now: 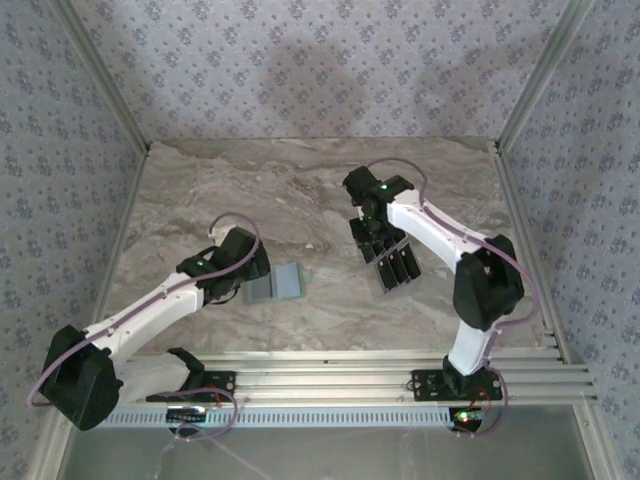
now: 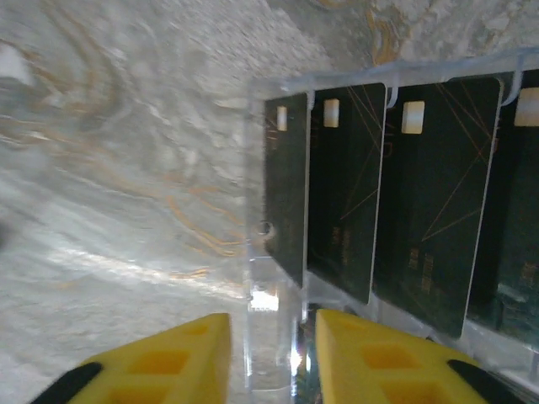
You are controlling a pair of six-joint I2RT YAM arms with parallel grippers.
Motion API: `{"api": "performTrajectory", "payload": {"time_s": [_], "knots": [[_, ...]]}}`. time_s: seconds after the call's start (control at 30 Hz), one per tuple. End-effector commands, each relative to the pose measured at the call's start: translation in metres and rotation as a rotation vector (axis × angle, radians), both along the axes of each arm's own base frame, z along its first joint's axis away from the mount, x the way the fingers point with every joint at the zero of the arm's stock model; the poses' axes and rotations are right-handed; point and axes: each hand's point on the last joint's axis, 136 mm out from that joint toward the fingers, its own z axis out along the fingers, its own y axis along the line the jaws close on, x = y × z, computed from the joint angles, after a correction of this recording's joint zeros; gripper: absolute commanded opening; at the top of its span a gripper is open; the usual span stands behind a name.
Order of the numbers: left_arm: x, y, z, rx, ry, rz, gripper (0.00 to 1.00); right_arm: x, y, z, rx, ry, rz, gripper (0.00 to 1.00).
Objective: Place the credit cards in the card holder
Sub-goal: Pick up the credit card from the storage box.
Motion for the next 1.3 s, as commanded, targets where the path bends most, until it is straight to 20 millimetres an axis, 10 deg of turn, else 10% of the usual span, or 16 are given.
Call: {"api": "performTrajectory", "payload": {"time_s": [0.0,1.27], "knots": [[0.008,-0.003,0.004,-0.019,0.020,-0.035,0.93,0.014,-0.007,0.000,-0.087,-0.012,0.035,0.30],[0.020,0.001,-0.026,-0.071,0.101,-0.041,0.93,0.015,-0.002,-0.060,-0.184,0.102,0.029,0.19]]}}
